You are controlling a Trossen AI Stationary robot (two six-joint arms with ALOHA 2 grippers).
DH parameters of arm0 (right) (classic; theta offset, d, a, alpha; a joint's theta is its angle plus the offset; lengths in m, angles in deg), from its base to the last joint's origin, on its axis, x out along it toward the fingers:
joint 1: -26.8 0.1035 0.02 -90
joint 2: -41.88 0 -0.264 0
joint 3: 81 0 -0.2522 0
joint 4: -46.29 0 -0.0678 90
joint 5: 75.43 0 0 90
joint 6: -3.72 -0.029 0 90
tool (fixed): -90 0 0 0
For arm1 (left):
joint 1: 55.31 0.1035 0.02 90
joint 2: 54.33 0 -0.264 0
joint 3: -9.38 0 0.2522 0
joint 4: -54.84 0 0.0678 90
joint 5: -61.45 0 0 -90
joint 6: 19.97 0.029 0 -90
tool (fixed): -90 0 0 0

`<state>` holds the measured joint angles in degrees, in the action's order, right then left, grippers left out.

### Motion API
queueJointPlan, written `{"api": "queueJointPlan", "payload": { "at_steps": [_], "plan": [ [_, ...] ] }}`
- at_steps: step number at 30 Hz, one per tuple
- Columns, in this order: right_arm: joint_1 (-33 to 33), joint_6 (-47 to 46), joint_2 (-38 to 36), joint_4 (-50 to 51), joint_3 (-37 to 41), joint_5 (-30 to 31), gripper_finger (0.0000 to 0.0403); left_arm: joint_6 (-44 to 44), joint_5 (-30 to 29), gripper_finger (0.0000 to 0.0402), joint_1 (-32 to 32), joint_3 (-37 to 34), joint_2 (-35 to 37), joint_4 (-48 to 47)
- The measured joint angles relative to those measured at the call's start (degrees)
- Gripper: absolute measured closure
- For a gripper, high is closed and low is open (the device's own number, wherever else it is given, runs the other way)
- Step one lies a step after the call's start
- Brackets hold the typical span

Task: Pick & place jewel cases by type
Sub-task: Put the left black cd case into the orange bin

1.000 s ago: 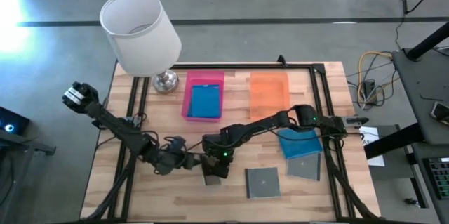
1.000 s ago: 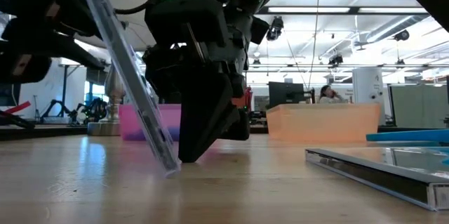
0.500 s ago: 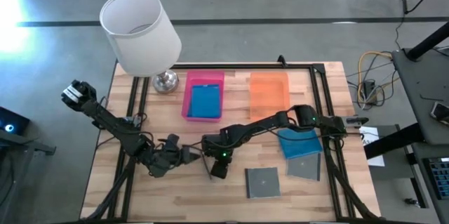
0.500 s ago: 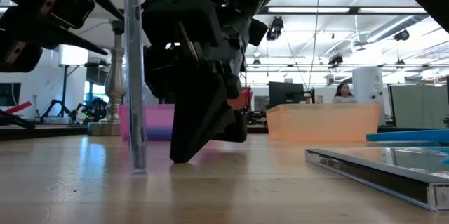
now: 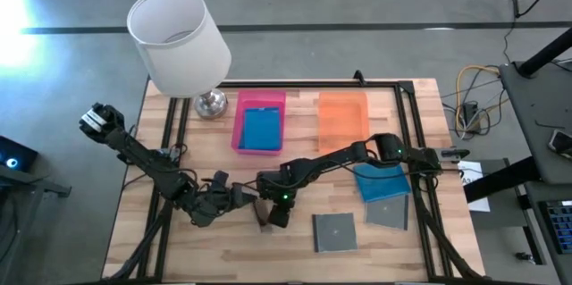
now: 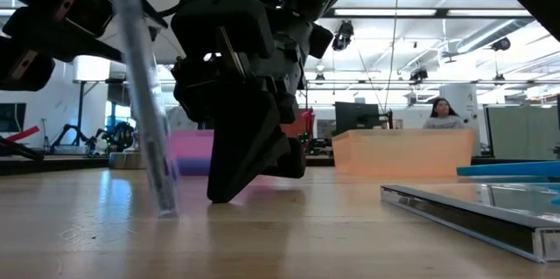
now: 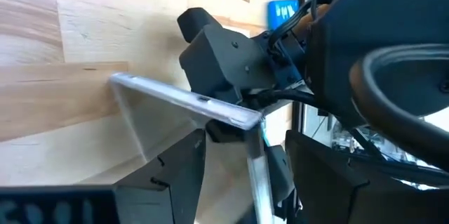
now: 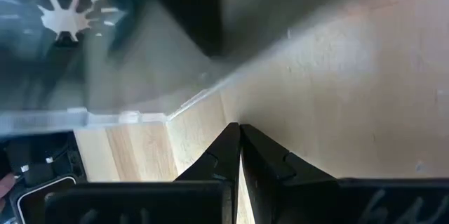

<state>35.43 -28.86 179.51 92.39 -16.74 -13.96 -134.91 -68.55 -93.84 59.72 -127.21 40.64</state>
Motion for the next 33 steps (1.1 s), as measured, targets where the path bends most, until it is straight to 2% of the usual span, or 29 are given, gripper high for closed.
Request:
{"api": "queueJointPlan", "payload": {
  "at_steps": [11,19,22,33],
  "plan": [
    [-0.34,0.03,0.0,-0.17,0.0,-0.02,0.039,-0.77,7.02,0.0224,-0.06,0.12,-0.15,-0.73],
    [-0.33,-0.24,0.0,-1.57,0.0,0.42,0.039,-0.71,12.68,0.0244,-0.12,3.31,-6.48,-0.82],
    [-0.33,-0.29,0.0,-1.58,0.0,0.42,0.039,-0.68,12.76,0.026,-0.25,4.21,-7.32,-1.32],
    [-0.35,-2.64,-0.05,-1.05,1.19,1.6,0.039,-2.45,12.97,0.0344,-2.8,7.09,-5.79,-12.64]
  ]
}}
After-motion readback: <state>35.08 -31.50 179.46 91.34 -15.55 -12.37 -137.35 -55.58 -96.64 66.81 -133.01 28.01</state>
